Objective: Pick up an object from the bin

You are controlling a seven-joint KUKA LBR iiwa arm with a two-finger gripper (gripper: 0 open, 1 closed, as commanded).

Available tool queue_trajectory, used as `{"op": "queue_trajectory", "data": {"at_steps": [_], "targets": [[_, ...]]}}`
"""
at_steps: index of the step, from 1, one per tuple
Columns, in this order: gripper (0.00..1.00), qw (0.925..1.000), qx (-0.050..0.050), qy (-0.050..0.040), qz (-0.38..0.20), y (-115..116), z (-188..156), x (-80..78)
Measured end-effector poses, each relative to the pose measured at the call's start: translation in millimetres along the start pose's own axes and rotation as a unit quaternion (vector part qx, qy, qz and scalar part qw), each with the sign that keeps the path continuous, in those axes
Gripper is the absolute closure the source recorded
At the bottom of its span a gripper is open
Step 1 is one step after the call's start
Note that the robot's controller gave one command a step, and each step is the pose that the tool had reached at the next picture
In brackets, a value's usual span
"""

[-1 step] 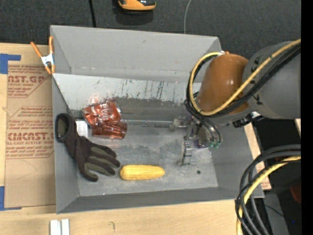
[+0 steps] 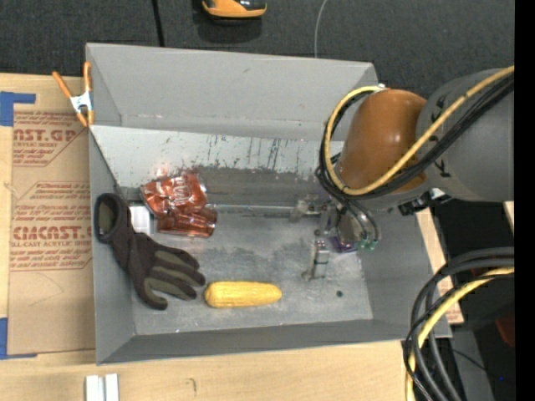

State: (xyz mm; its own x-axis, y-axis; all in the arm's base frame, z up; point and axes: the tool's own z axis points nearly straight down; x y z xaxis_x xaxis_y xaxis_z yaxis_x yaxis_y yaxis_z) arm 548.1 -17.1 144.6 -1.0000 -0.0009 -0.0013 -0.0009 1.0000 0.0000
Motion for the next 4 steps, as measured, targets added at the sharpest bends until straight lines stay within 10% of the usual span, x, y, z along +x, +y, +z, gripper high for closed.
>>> {"op": "queue_trajectory", "data": {"at_steps": [1,2,4], "targets": [[0.0,1.0,0.0,-0.0018,0.003,63.8,59.5,22.5],[0.0,0.9939,0.0,0.0028,-0.11,84.9,15.1,19.0],[0.0,0.9912,0.0,0.0007,-0.132,119.9,58.2,46.5]]}}
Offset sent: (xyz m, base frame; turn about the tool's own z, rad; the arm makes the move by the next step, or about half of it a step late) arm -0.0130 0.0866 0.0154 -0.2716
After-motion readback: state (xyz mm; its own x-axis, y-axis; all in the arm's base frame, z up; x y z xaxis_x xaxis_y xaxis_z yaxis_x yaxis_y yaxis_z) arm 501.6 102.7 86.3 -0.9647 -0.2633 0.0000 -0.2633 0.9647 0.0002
